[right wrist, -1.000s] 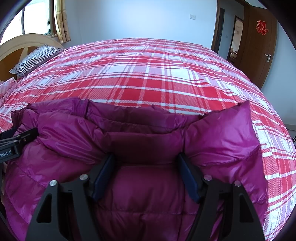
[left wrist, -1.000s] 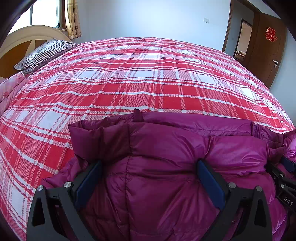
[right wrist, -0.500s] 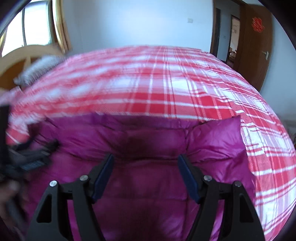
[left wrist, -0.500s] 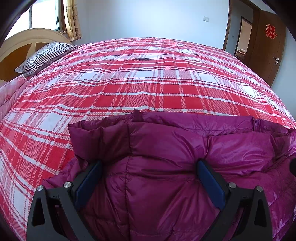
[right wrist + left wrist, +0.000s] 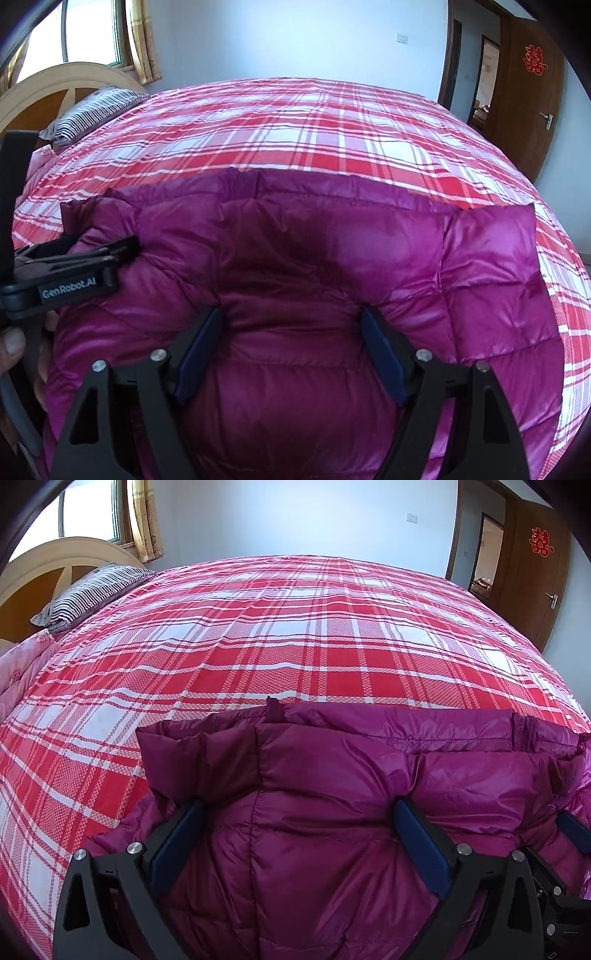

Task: Fold large clothes

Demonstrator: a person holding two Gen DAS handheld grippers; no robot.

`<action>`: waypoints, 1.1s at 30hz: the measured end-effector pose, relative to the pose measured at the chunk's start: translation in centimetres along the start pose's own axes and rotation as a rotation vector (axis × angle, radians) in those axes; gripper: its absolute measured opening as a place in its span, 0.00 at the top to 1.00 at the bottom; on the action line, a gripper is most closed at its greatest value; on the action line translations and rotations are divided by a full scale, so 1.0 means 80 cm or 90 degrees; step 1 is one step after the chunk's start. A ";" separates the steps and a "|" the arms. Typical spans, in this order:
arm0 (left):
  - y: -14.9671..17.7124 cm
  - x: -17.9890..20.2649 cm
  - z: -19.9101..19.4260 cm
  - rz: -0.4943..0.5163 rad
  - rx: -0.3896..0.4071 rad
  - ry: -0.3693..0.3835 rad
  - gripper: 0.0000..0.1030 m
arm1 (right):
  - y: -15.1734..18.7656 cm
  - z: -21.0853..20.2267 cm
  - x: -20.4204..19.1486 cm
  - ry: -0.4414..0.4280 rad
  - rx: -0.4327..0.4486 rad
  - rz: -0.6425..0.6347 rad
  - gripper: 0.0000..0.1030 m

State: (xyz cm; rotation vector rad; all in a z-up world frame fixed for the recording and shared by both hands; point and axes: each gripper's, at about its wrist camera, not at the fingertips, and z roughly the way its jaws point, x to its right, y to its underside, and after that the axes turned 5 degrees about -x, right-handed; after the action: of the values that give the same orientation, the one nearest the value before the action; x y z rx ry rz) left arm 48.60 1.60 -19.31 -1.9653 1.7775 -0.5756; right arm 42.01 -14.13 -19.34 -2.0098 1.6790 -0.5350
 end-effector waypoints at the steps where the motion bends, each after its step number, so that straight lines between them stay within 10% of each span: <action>1: 0.000 -0.001 0.000 0.001 0.000 -0.001 0.01 | 0.000 0.001 0.001 0.000 0.001 0.001 0.21; 9: 0.007 -0.023 -0.051 -0.012 -0.008 0.066 0.01 | 0.005 0.000 -0.004 0.009 0.007 -0.004 0.21; 16: 0.089 -0.145 -0.138 -0.067 0.039 0.131 0.01 | 0.006 -0.001 0.000 -0.005 0.010 0.002 0.20; 21: 0.133 -0.171 -0.118 -0.117 0.004 0.273 0.02 | 0.004 -0.006 0.002 -0.026 0.008 0.003 0.19; 28: 0.136 -0.145 -0.091 -0.091 -0.020 0.342 0.69 | 0.006 -0.011 0.008 -0.051 0.008 -0.007 0.19; 33: 0.141 -0.159 -0.109 -0.092 -0.009 0.383 0.80 | 0.014 -0.049 0.016 -0.063 0.000 0.019 0.19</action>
State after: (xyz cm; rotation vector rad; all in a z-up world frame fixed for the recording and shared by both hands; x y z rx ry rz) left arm 33.24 12.96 -18.82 -2.0814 1.9681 -1.3180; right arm 39.13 -15.96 -16.76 -1.9747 1.6475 -0.4172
